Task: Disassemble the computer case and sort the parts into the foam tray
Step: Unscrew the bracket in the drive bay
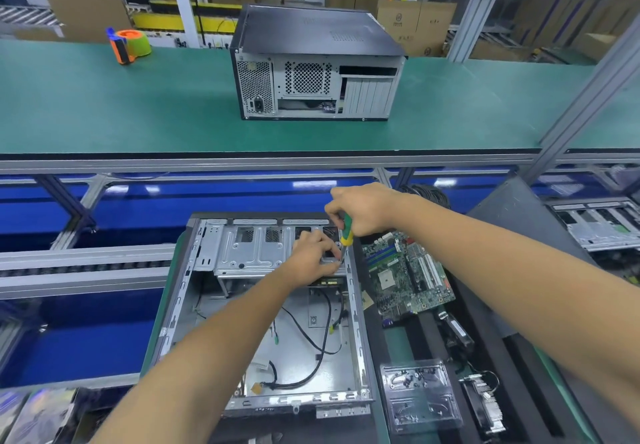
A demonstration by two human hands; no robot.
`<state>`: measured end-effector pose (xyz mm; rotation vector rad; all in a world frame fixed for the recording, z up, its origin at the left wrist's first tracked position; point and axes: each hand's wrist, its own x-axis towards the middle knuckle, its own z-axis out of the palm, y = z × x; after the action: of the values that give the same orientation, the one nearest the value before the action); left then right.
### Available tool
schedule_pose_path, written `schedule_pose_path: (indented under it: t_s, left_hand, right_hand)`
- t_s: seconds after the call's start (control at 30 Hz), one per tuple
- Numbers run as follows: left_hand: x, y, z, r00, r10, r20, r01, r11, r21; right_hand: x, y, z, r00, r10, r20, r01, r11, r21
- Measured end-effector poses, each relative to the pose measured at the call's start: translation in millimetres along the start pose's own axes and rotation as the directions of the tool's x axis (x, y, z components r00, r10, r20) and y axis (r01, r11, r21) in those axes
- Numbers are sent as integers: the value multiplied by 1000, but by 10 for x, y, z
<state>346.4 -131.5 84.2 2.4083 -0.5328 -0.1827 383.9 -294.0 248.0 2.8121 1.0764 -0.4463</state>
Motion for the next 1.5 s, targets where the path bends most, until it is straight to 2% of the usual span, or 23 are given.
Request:
schedule_pose_path:
  t_s: [0.17, 0.27, 0.47, 0.87, 1.5]
  left_hand:
    - [84, 115, -180, 984, 21, 176, -60, 974, 220]
    - [167, 160, -204, 975, 15, 222, -88, 943, 321]
    - [228, 194, -171, 956, 109, 272, -257, 755, 603]
    - [267, 209, -104, 957, 127, 259, -276, 665, 694]
    - [243, 204, -113, 960, 121, 251, -267, 658, 704]
  right_hand:
    - [12, -36, 17, 999, 8, -33, -8, 1000, -3]
    - [19, -41, 22, 999, 0, -34, 0, 1000, 4]
    - [31, -50, 45, 999, -37, -38, 37, 999, 11]
    - [17, 18, 70, 998, -21, -56, 24, 998, 54]
    - [23, 41, 36, 997, -37, -65, 44, 991, 123]
